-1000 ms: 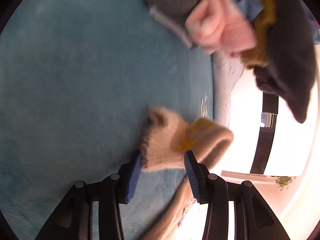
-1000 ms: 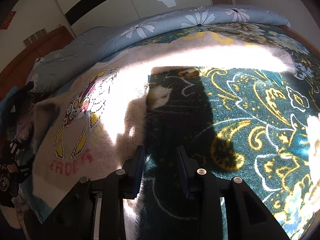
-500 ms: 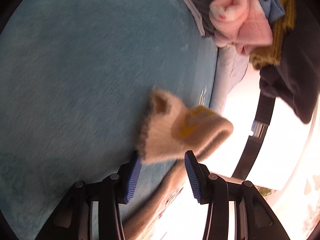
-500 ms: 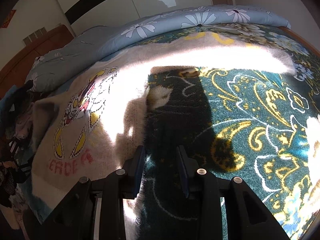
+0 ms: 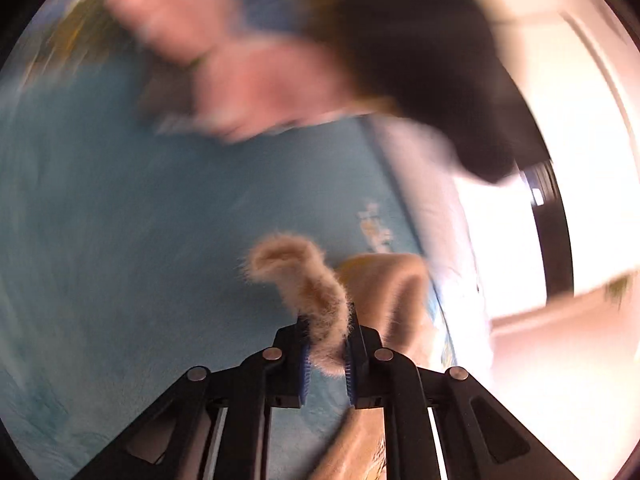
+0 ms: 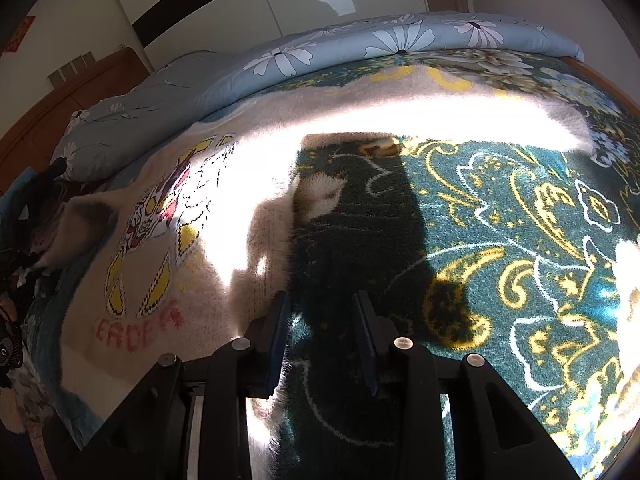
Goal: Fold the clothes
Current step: 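Grasp the sweater hem with both grippers and lift it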
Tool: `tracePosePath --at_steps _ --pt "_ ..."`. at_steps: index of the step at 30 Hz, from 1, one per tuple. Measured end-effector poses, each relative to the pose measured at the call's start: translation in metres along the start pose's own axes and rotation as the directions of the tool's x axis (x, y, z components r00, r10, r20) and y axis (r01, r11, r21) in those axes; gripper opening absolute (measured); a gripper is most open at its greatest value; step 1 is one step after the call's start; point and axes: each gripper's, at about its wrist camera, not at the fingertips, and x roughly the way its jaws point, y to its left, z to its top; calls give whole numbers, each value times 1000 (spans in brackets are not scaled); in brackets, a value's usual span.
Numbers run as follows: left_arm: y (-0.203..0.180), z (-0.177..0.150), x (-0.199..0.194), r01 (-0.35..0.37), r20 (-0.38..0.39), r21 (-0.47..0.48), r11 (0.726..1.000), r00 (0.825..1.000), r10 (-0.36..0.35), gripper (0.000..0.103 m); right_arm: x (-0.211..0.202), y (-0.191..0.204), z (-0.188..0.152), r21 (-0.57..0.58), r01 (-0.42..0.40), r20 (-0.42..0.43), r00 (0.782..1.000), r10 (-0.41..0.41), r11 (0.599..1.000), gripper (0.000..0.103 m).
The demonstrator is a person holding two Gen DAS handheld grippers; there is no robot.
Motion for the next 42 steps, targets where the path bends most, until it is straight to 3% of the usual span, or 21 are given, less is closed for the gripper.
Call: tracePosePath --at_steps 2,4,8,11,13,16,19,22,24,26,29,31,34,36,37,38,40,42 --pt "-49 5 -8 9 49 159 987 999 -17 14 1 0 1 -2 3 3 1000 -3 1000 33" --pt "-99 13 -8 -17 110 318 948 994 -19 14 0 -1 1 3 -4 6 1000 4 1000 33" --pt "-198 28 4 -106 204 577 810 979 -18 14 0 -3 2 -8 -15 4 1000 15 1000 33" --pt "-231 21 -4 -12 134 677 736 985 -107 14 0 -1 4 -16 -8 11 1000 8 1000 33" --pt "-268 -1 6 51 83 753 656 982 -172 14 -1 -1 6 -11 -2 23 1000 3 1000 33" --pt "-300 -43 19 148 -47 822 549 980 -194 14 -8 -2 10 5 -13 56 998 13 1000 33" --pt "-335 -113 47 237 -184 841 487 971 -155 14 -19 -7 11 8 -5 88 996 4 1000 33" --pt "-335 -189 77 312 -304 853 417 949 -87 14 -28 -17 11 21 17 107 994 -19 1000 33" --pt "-327 -228 105 324 -342 865 382 939 -23 14 -33 -28 8 46 36 113 993 -41 998 33" --pt "-312 -255 130 331 -377 862 384 925 49 14 -38 -41 4 85 50 117 991 -60 995 34" --pt "-288 -274 164 365 -445 840 400 887 125 16 -42 -57 -4 131 72 112 990 -87 989 33" --pt "-279 -283 166 400 -478 834 380 868 137 31 -41 -64 -6 146 84 100 990 -99 986 34" --pt "-271 -268 141 477 -535 803 356 841 79 48 -41 -63 1 146 63 110 991 -79 987 34" --pt "-260 -242 112 500 -544 777 384 839 10 55 -41 -56 13 128 30 135 990 -47 991 34" --pt "-256 -225 99 486 -524 775 405 852 -20 60 -41 -49 23 110 3 152 988 -20 994 34" --pt "-247 -208 93 439 -480 787 434 877 -18 63 -39 -42 33 94 -33 170 985 17 995 34" --pt "-223 -177 86 320 -377 809 493 926 18 73 -27 -25 59 70 -112 189 977 97 991 35" --pt "-199 -146 79 196 -272 815 545 960 61 74 -7 -9 87 47 -180 182 969 168 983 41"
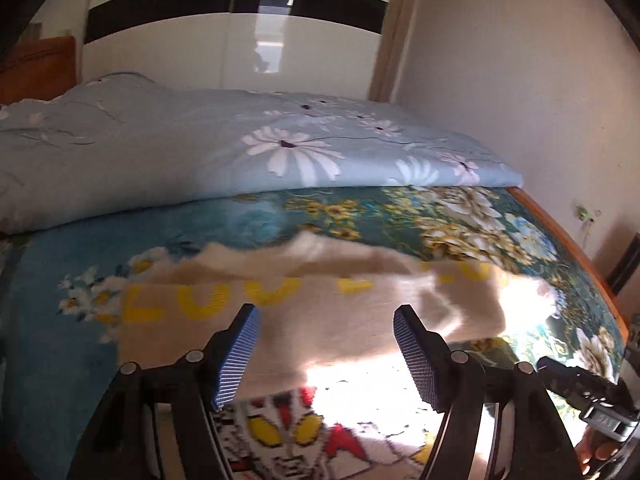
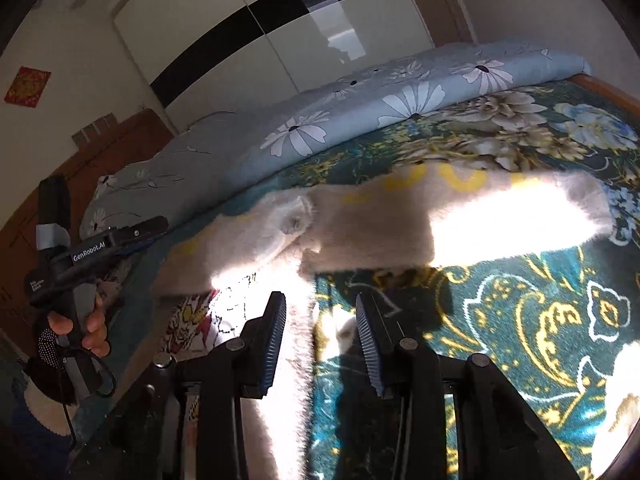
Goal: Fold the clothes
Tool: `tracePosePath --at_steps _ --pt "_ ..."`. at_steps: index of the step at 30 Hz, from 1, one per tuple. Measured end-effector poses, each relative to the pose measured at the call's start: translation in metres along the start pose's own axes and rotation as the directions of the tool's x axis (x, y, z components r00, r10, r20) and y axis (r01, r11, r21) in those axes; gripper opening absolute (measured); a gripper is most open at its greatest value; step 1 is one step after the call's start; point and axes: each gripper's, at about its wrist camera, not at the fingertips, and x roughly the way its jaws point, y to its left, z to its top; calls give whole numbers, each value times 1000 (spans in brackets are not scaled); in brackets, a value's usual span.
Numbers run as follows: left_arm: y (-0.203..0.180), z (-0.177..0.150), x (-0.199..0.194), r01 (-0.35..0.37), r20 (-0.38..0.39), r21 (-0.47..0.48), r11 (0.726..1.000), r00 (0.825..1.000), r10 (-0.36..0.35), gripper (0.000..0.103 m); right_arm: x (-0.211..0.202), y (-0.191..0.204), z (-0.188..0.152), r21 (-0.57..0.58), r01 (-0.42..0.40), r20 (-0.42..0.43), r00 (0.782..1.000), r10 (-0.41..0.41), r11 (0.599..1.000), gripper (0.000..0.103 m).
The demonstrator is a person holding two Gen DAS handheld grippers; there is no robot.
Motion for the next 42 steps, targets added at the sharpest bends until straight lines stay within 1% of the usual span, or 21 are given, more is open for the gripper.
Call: tracePosePath --at_steps 3,5,6,7,9,11,13,14,15,17,18,21,25,28,30,32,34,36,38,39,42 --pt "56 -9 13 -104 -58 -122 987 993 98 74 45 14 30 18 -74 -30 997 74 997 41" --pt "93 -13 32 -165 -109 -176 970 983 147 74 75 14 45 71 -58 -69 996 63 996 41" --pt "109 -15 41 -171 -132 -203 964 980 146 74 88 12 51 100 -47 -89 994 56 994 41" --pt "123 -19 48 -151 -149 -237 960 982 118 74 100 9 54 128 -45 -116 991 60 991 41" --pt "146 -25 57 -83 -167 -319 944 986 30 74 119 3 57 172 6 -176 984 25 985 41" --pt "162 -24 63 -33 -161 -379 925 987 -31 74 130 -3 57 233 -1 -203 978 49 972 41" --pt "167 -20 66 -27 -154 -377 926 987 -34 74 135 -7 59 292 -42 -200 974 104 956 38" --pt "168 -18 69 -10 -155 -380 925 986 -53 74 135 -5 62 288 -55 -190 975 114 956 31" --pt "170 -16 73 16 -155 -387 922 984 -82 74 134 -4 65 283 -69 -179 976 123 957 9" --pt "173 -16 79 57 -144 -428 902 981 -131 73 127 4 73 223 -93 -146 981 127 971 9" --pt "173 -16 79 62 -132 -441 896 982 -133 72 124 8 77 187 -95 -130 984 121 978 9" --pt "165 -19 75 15 -114 -416 909 991 -68 38 128 12 81 113 -29 -140 989 45 993 9" --pt "152 -20 74 -51 -141 -358 932 990 0 38 151 8 72 82 48 -223 974 -28 995 10" --pt "146 -17 62 -28 -130 -327 945 991 -16 40 134 4 72 101 9 -192 981 10 995 14" --pt "141 -19 44 8 -109 -301 953 993 -43 45 107 0 71 90 -20 -142 989 32 996 22" --pt "137 -27 21 36 -76 -275 961 995 -59 57 67 -15 61 82 8 -90 996 -1 997 25" --pt "136 -41 -5 20 -44 -261 965 998 -33 64 25 -45 49 112 89 -35 996 -85 990 39" --pt "137 -56 -26 11 -14 -277 961 1000 -16 67 -15 -90 36 229 203 15 977 -212 952 47" --pt "140 -69 -40 32 15 -331 943 999 -29 68 -50 -138 25 376 292 38 943 -330 879 47" --pt "141 -75 -44 44 20 -358 933 999 -40 68 -59 -159 20 454 294 26 939 -343 841 48" --pt "138 -84 -49 89 22 -401 912 996 -87 68 -66 -200 13 614 223 43 948 -314 757 48"
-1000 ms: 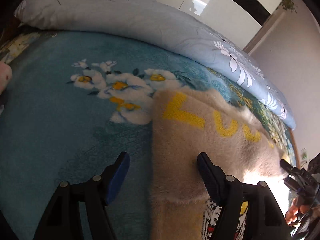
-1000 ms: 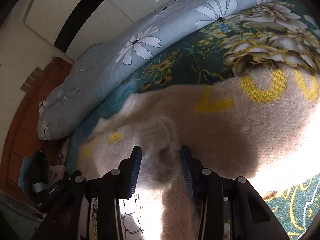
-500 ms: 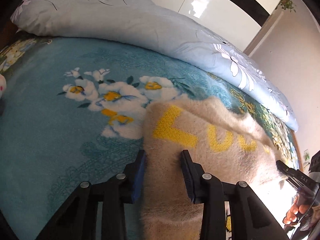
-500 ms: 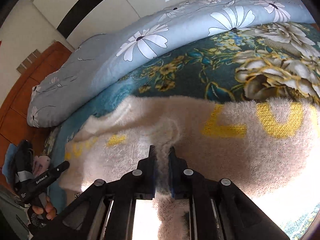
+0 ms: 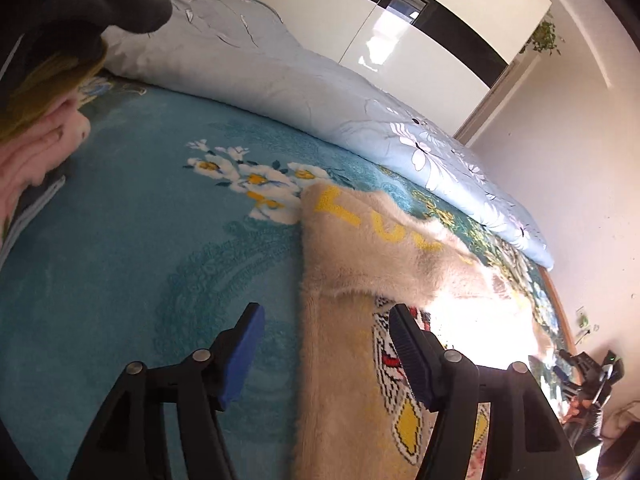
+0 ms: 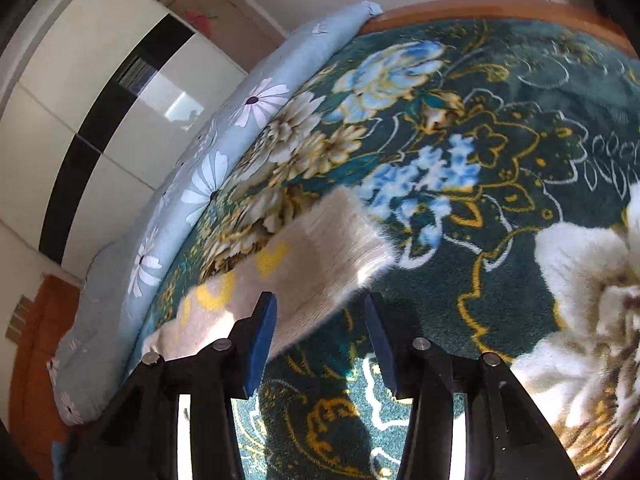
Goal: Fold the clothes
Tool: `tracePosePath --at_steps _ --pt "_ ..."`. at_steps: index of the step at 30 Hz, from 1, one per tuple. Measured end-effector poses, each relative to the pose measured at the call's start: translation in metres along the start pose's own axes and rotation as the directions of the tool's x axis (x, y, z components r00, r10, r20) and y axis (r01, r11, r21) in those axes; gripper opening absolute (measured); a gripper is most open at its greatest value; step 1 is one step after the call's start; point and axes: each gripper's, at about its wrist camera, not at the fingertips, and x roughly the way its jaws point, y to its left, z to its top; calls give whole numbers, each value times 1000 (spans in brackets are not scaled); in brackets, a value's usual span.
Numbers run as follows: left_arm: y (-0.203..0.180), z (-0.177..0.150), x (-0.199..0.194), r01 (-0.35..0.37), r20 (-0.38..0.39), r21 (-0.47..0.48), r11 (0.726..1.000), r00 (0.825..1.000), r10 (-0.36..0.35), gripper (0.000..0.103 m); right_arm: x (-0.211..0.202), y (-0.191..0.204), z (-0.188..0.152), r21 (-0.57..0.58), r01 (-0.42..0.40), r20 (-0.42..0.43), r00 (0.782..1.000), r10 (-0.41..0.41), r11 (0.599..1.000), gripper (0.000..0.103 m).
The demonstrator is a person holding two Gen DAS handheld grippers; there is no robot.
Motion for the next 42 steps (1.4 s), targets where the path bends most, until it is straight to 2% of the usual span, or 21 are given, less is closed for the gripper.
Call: tracePosePath --at_steps 4,6,7,8,9,10,13,15,17,19,21,23,25,28,33,36,38,42 --pt "-4 -8 -8 5 -11 9 1000 1000 -5 68 28 -16 3 165 -35 -10 999 37 986 48" --pt "-4 -12 -13 3 -15 19 1000 1000 -3 68 31 -14 4 194 -43 45 998 35 980 48" --pt "-4 -14 -16 -1 -12 26 1000 1000 2 68 32 -10 6 190 -35 52 998 25 981 44" --pt "-3 -15 -19 -8 -6 33 999 1000 8 68 32 -6 8 187 -27 58 998 16 982 36" --pt "-1 -16 -22 -15 1 40 999 1000 15 68 33 -2 10 179 -28 55 998 18 984 9" --pt "1 -17 -25 -22 8 44 999 1000 22 68 34 2 13 170 -29 52 998 21 985 10" --pt "9 -16 -30 -46 24 54 998 999 44 68 13 39 22 60 -60 118 992 52 996 9" --pt "17 -15 -34 -59 38 43 997 998 58 68 -6 85 30 -64 -79 159 983 88 995 9" --pt "27 -16 -37 -54 44 16 998 998 53 68 -24 140 34 -198 -99 188 973 137 975 9" --pt "37 -18 -38 -44 46 -17 999 998 44 68 -40 202 26 -345 -112 199 962 189 932 9" --pt "44 -19 -38 -29 50 -39 999 998 31 68 -50 263 5 -478 -139 173 953 248 867 9" --pt "48 -19 -39 -16 53 -51 999 998 18 68 -51 317 -27 -586 -182 110 947 300 790 9" --pt "52 -19 -41 -3 55 -58 998 998 7 68 -41 362 -68 -675 -209 42 947 319 708 9" --pt "57 -18 -48 -2 54 -54 999 999 5 68 -14 406 -137 -752 -266 -79 945 318 603 9" --pt "74 -19 -66 -21 79 -68 997 997 27 68 44 441 -243 -814 -336 -252 939 233 475 9" --pt "84 -20 -67 -25 61 -70 997 998 29 69 78 439 -304 -852 -343 -312 939 142 395 9" --pt "89 -23 -66 -34 45 -73 997 998 37 69 99 429 -327 -860 -345 -342 937 75 376 9" --pt "97 -26 -65 -37 31 -98 994 999 40 69 119 417 -348 -873 -336 -362 932 -7 353 13"
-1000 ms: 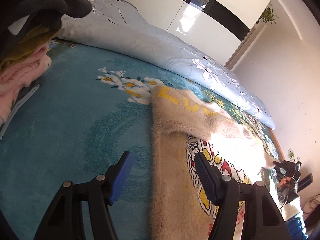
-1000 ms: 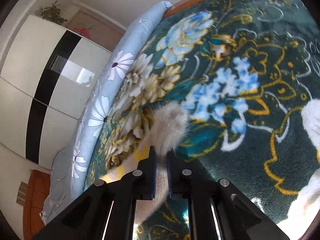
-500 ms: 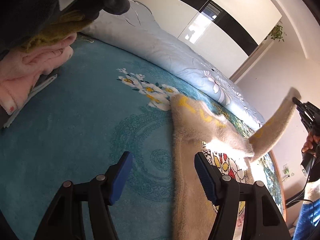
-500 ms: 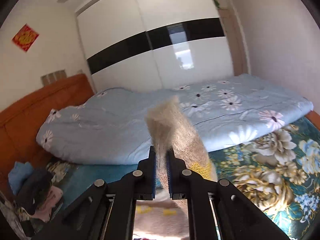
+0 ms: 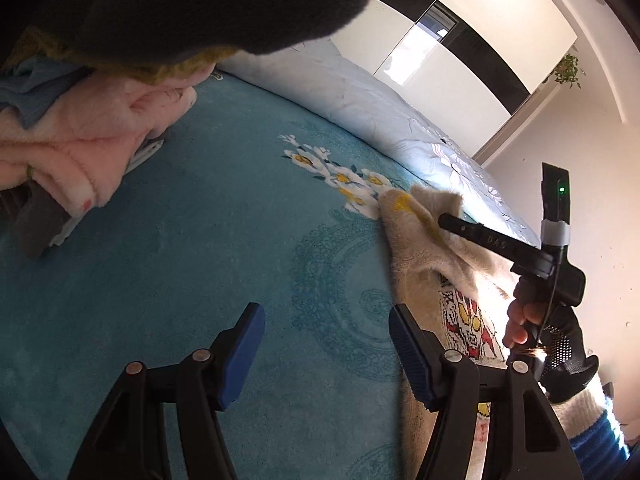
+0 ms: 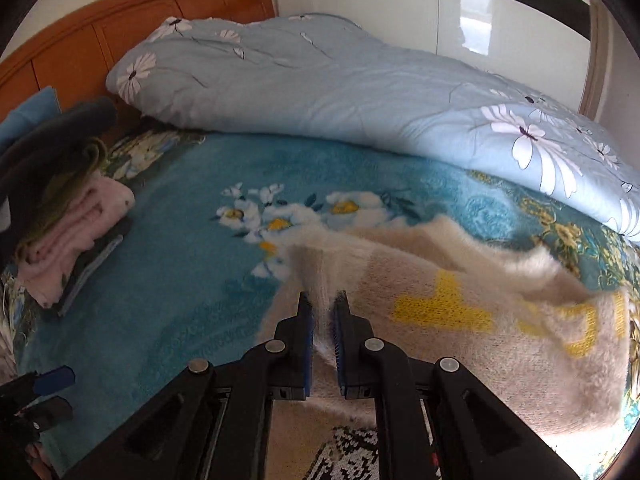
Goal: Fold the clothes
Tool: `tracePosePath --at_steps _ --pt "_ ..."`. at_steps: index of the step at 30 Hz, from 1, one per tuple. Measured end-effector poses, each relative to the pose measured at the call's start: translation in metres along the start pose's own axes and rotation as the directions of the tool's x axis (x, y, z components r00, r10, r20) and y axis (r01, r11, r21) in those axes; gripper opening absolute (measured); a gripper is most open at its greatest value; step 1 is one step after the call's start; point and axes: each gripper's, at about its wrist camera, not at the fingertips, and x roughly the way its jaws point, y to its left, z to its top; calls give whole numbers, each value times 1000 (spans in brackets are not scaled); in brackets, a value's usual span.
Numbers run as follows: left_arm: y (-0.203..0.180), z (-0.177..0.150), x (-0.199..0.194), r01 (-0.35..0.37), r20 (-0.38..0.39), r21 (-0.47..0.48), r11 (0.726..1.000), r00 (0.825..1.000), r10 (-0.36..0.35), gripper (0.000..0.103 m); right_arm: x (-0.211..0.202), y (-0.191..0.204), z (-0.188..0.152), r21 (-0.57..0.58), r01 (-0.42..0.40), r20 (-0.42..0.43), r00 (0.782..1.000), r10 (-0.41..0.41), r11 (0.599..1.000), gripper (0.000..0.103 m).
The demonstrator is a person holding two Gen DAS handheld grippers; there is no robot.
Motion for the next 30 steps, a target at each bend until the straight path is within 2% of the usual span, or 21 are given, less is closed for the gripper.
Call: tracePosePath --at_steps 2,4,5,8,10,12,14,16,19,21,23,27,30 --pt "-2 0 2 4 -4 -10 1000 1000 -4 68 3 4 -5 -22 -11 -17 1000 10 1000 16" --pt "-7 3 7 16 -11 -13 1000 1000 -16 69 -1 9 -9 -42 -63 -21 998 63 997 36" --pt "-11 5 10 20 -14 -13 1000 1000 -20 69 -5 11 -12 -48 -102 -23 995 101 994 41" --pt "-32 16 21 45 -35 9 999 998 -44 69 -37 1 -17 -49 -192 31 981 194 980 42" --pt "-50 25 32 73 -48 36 997 996 -71 69 -64 -19 -20 -27 -199 94 975 201 980 42" --pt "-68 37 48 95 -70 53 994 993 -91 69 -91 -55 -24 7 -169 150 975 166 986 43" --pt "-83 50 69 126 -95 38 991 988 -122 69 -112 -97 -27 63 -67 181 982 55 996 44" --pt "-94 62 94 141 -126 4 990 982 -139 69 -127 -143 -33 154 30 183 981 -58 988 44" --pt "-103 73 125 149 -173 -22 989 973 -151 69 -133 -206 -51 317 40 128 988 -84 947 44" --pt "-104 78 138 133 -175 -30 991 975 -136 69 -131 -228 -63 350 37 92 993 -74 936 44" --pt "-102 79 144 127 -168 -43 991 977 -132 67 -131 -238 -71 352 58 71 994 -88 934 44" --pt "-105 79 155 140 -182 -47 989 972 -146 66 -128 -248 -71 369 23 88 994 -59 929 44" --pt "-114 78 154 132 -160 -11 991 978 -132 62 -122 -246 -67 362 -7 98 995 -31 932 44"
